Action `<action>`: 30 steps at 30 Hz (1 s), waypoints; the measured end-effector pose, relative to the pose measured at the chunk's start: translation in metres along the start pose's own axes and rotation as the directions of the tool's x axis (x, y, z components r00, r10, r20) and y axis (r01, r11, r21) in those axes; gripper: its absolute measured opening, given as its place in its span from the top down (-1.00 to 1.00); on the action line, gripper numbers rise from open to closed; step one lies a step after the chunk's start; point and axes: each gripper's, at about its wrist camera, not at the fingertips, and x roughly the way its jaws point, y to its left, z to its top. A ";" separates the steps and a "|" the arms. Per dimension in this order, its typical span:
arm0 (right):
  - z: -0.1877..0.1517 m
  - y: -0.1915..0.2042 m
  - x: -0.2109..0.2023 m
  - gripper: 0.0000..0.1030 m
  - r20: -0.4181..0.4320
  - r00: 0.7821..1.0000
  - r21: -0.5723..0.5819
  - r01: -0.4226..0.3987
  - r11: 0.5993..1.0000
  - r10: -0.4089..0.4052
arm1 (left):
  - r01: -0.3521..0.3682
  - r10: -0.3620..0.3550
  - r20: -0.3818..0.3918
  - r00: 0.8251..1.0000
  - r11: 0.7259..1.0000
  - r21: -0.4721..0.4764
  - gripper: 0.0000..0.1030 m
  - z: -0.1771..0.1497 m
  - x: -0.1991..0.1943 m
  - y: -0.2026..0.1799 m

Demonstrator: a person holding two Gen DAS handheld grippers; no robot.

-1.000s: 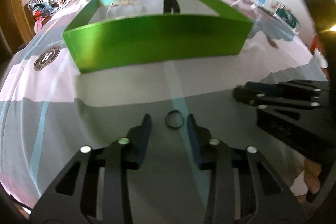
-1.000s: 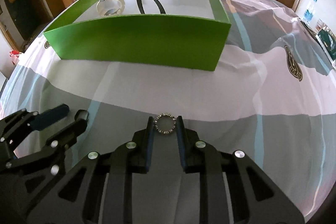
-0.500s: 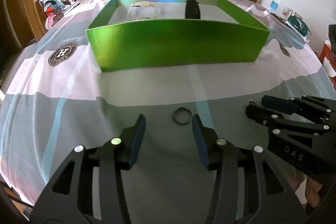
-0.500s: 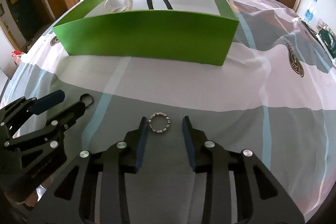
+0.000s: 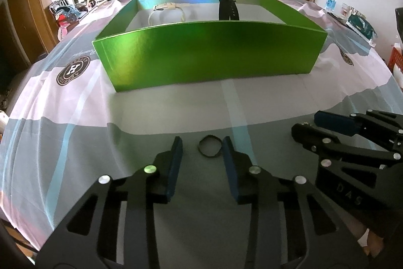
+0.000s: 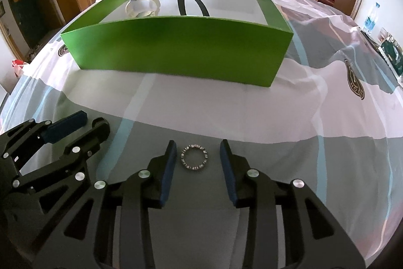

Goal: Organize jewelry
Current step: 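Grasp the dark ring with the left tool while the right grasps the silver ring, then carry both rings over the green box and open both tools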

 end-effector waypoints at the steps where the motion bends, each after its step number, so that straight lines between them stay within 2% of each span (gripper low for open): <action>1: 0.000 0.001 0.000 0.42 0.001 1.000 -0.003 -0.005 1.000 0.005 | -0.002 0.002 0.001 1.000 1.000 -0.002 0.47 0.000 0.000 0.001; 2: 0.000 0.003 0.000 0.52 0.002 1.000 -0.009 -0.008 1.000 0.008 | -0.003 0.003 0.001 1.000 1.000 -0.004 0.52 0.000 0.000 0.001; 4: -0.001 0.006 -0.001 0.56 0.002 1.000 -0.017 -0.008 1.000 0.008 | -0.005 0.005 0.002 1.000 1.000 -0.006 0.55 0.000 0.000 0.002; 24: -0.001 0.005 -0.001 0.57 -0.001 1.000 0.008 -0.012 1.000 0.012 | -0.031 0.032 0.010 0.999 0.999 -0.034 0.64 0.001 -0.004 0.012; 30: 0.002 0.002 -0.008 0.57 0.029 1.000 0.021 -0.011 1.000 0.010 | -0.037 0.038 0.024 0.999 0.999 -0.038 0.64 0.003 -0.008 0.015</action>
